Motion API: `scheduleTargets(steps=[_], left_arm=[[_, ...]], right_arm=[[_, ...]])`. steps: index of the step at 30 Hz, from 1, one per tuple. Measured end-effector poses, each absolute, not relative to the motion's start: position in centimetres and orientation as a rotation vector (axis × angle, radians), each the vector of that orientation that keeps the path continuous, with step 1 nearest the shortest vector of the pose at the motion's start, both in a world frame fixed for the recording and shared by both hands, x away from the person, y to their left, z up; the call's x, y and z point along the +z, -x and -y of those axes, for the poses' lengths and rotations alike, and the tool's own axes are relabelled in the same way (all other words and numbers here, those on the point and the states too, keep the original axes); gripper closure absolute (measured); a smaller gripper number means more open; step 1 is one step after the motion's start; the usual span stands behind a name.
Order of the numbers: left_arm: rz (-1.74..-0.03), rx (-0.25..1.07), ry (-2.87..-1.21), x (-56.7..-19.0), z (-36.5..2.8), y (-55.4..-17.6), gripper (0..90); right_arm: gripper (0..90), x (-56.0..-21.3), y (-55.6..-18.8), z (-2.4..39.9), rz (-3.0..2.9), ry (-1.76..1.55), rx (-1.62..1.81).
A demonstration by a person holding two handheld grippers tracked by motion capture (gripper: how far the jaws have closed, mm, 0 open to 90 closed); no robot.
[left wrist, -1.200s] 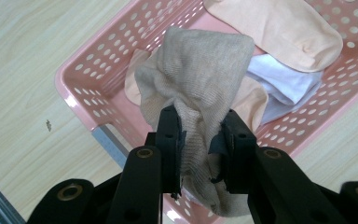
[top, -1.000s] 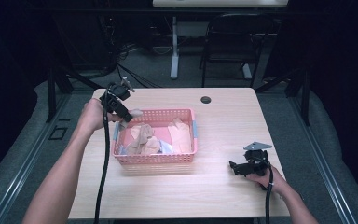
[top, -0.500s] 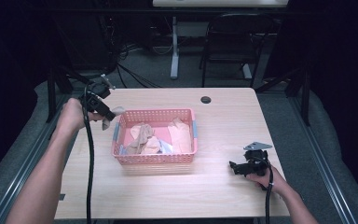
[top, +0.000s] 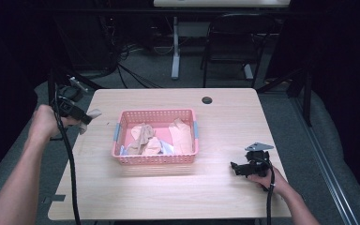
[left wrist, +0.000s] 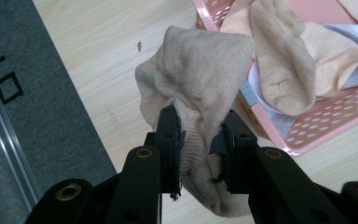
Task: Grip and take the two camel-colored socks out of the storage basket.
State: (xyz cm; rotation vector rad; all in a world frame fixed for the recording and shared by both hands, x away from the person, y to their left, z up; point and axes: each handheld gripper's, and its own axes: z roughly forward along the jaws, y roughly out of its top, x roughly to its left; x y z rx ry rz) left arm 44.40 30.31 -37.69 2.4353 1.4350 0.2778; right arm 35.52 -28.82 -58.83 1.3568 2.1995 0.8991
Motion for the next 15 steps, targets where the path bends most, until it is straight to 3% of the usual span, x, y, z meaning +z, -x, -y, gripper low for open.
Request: scheduleTargets(steps=[15], left_arm=[[-1.521, 0.184, -2.385, -43.6, -32.0, -44.6, 71.7]], right_arm=[[0.0, -58.8, -35.5, 28.8, -2.201, -1.361, 0.904]])
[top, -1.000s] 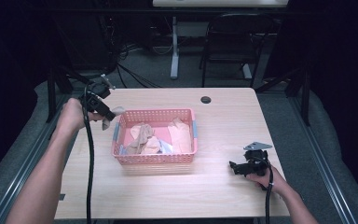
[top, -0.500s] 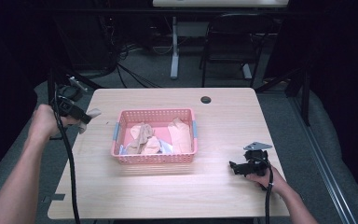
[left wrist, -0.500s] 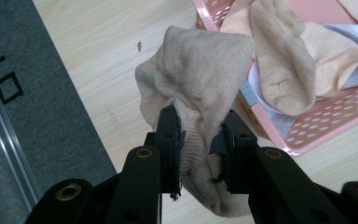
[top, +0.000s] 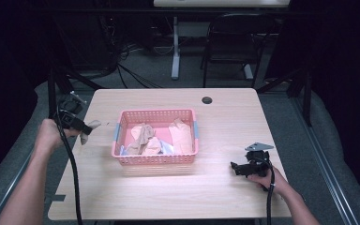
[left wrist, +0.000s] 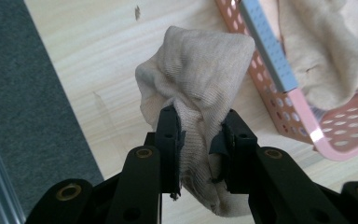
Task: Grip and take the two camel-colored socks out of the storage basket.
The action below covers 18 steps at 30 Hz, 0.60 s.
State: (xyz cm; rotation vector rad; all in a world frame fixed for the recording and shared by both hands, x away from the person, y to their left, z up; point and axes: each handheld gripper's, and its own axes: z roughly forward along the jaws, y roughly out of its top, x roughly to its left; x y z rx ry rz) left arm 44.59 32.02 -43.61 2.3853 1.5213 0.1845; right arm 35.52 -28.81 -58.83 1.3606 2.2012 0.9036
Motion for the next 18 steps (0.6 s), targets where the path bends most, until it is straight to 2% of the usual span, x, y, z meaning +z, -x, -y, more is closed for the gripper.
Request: scheduleTargets(steps=[9, 18], left_arm=[[-1.578, 0.09, -2.366, -49.0, -33.0, -44.7, 71.3], [-1.622, 0.011, -2.348, -51.9, -33.5, -44.7, 70.6]], right_arm=[[0.0, -58.9, -35.5, 28.8, -2.192, -1.358, 0.9], [0.0, -58.8, -35.4, 28.9, -2.201, -1.362, 0.895]])
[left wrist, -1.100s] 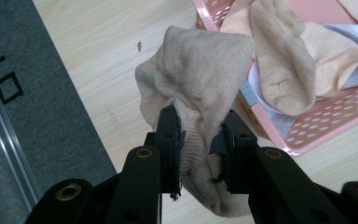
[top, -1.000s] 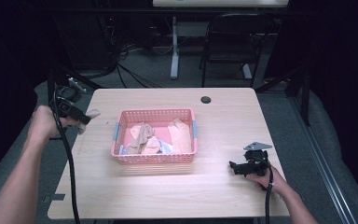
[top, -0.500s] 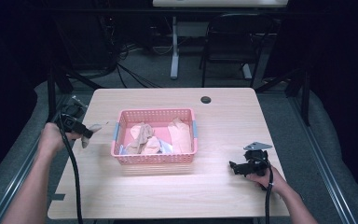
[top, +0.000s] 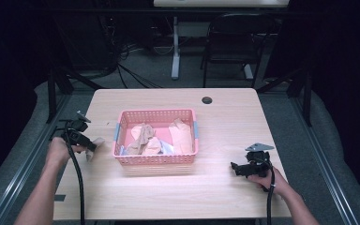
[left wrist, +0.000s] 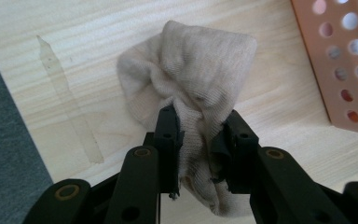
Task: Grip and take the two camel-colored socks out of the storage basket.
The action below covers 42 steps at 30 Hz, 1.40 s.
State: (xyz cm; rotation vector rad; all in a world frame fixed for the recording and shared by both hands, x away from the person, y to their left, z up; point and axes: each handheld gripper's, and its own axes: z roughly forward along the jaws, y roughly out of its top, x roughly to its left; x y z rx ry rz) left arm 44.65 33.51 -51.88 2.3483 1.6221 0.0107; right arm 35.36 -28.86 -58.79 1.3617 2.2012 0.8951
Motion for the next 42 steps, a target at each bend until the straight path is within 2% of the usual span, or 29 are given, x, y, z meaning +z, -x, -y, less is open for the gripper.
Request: scheduleTargets(steps=[4, 7, 8, 9, 11, 17, 21, 29, 42], left_arm=[[-1.621, -0.02, -2.356, -52.5, -33.5, -44.6, 67.0], [-1.611, -0.031, -2.355, -52.5, -33.5, -44.5, 56.1], [-1.613, -0.02, -2.347, -52.3, -33.6, -44.4, 48.5], [-1.608, -0.013, -2.322, -51.6, -33.7, -44.2, 34.5], [-1.601, 0.009, -2.317, -50.8, -33.8, -44.0, 21.9], [-1.577, 0.062, -2.318, -48.0, -33.8, -43.5, 4.5], [-1.559, 0.095, -2.329, -45.7, -33.5, -43.4, 0.1], [-1.491, 0.165, -2.357, -42.1, -32.1, -43.5, 0.1], [-1.372, 0.199, -2.423, -40.2, -28.2, -44.7, 0.1]], right_arm=[[0.0, -58.8, -35.4, 28.9, -2.204, -1.361, 0.894], [0.0, -58.8, -35.3, 28.8, -2.199, -1.362, 0.899], [0.0, -58.8, -35.3, 28.8, -2.198, -1.361, 0.9], [0.0, -58.8, -35.3, 28.9, -2.2, -1.362, 0.902], [0.0, -58.8, -35.3, 28.9, -2.201, -1.361, 0.896], [0.0, -58.8, -35.4, 28.9, -2.205, -1.361, 0.893], [0.0, -58.8, -35.3, 28.8, -2.2, -1.364, 0.893], [0.0, -58.8, -35.3, 28.8, -2.198, -1.359, 0.904], [0.0, -58.8, -35.3, 28.8, -2.197, -1.363, 0.908]])
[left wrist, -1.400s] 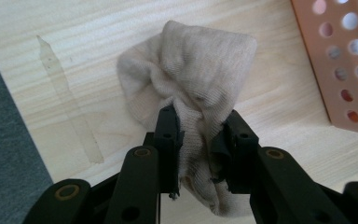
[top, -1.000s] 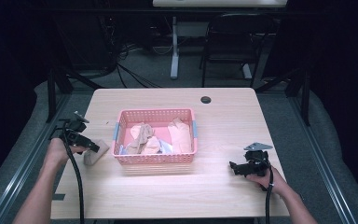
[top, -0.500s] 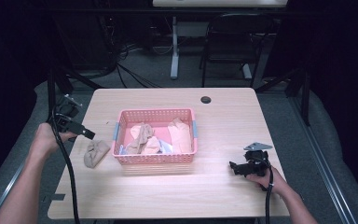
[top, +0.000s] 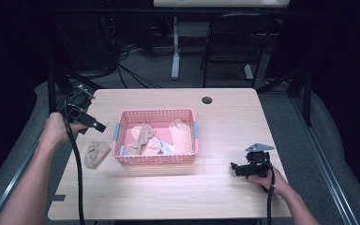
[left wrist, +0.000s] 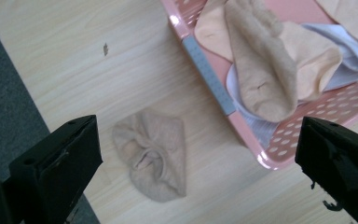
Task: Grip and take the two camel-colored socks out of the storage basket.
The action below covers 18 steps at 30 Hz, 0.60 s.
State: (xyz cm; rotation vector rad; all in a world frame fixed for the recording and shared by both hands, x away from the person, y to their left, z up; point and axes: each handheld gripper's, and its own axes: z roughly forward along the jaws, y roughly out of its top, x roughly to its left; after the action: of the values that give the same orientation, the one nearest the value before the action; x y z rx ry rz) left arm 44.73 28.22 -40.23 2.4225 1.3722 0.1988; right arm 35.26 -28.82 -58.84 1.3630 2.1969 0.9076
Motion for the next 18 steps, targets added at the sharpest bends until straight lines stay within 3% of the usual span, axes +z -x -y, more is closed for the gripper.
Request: scheduleTargets(steps=[18], left_arm=[[-1.202, 0.126, -2.507, -41.6, -20.4, -46.3, 0.0]], right_arm=[[0.0, -58.9, -35.2, 28.9, -2.194, -1.361, 0.909]])
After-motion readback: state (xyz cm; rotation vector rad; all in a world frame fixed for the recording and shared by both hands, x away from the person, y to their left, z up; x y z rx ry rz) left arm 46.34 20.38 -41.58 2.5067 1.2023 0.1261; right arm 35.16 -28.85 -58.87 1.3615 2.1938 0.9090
